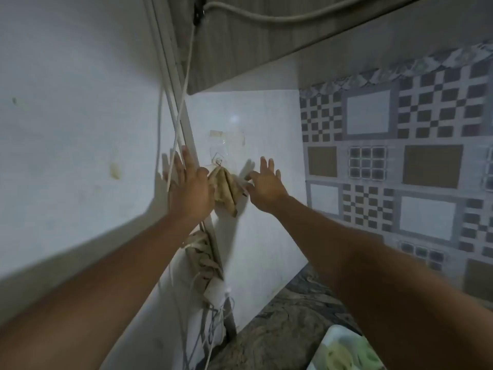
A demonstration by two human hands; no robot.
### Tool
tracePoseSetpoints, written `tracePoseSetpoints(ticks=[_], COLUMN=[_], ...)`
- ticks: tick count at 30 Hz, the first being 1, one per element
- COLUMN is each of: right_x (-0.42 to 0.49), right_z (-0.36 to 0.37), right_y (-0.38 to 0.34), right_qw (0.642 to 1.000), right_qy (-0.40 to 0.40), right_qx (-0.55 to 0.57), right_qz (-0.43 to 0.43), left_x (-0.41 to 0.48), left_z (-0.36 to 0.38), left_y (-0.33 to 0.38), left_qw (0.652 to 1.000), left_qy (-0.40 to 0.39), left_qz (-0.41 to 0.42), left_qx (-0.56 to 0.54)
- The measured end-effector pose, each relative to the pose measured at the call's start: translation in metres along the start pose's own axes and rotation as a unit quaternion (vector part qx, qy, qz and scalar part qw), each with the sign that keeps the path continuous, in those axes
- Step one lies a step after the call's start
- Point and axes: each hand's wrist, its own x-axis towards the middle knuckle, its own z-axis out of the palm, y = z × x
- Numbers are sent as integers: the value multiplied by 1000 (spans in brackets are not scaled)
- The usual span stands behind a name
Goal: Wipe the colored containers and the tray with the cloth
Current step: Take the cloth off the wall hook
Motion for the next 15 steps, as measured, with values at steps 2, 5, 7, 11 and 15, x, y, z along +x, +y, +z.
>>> tracePoseSetpoints(ticks=[2, 5, 7, 11, 15], right_x=[8, 22, 28, 32, 34], right_z=[6, 21, 30, 34, 30], right_y=[-2, -4, -3, -9, -10], right_qw=[1000, 997, 995, 985, 982], right_qy=[1, -5, -2, 44, 50], right_qx=[26, 70, 101, 165, 179], right_qz=[16, 12, 10, -20, -15], left_x=[5, 10, 11, 13, 20], left_z=[2, 7, 12, 16, 8], left_y=[-4, -7, -7, -7, -8], left_qw=[999, 998, 998, 999, 995], left_qy=[9, 6, 8, 33, 62], left_qz=[-6, 1, 2, 1, -8], left_qx=[30, 55, 60, 19, -74])
